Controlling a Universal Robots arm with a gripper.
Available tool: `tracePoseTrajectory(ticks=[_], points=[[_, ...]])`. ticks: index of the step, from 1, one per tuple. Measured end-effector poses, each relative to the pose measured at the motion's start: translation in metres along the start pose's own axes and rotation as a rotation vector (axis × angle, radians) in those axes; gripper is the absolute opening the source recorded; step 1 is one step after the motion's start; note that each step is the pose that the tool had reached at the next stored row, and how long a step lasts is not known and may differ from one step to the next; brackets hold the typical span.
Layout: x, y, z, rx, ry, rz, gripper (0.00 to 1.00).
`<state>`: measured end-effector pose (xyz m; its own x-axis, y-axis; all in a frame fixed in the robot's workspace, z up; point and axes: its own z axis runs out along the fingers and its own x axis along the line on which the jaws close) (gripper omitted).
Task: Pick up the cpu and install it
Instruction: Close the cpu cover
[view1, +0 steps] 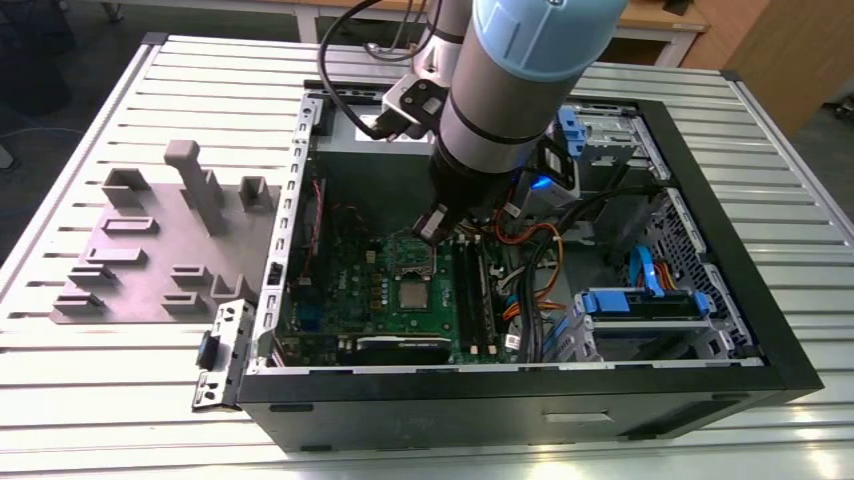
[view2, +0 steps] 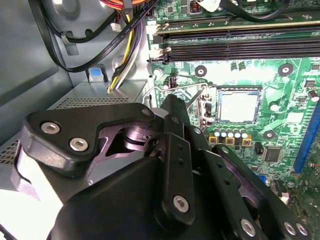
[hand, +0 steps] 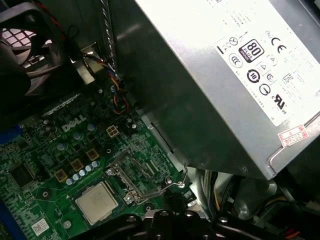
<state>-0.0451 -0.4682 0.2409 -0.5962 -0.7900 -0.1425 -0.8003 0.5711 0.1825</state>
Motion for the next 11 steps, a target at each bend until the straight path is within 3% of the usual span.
tracePoseTrajectory(ticks=[11], points=[[0.0025, -0.0017, -0.0029, 0.0047, 0.0072, -0.002, 0.11]])
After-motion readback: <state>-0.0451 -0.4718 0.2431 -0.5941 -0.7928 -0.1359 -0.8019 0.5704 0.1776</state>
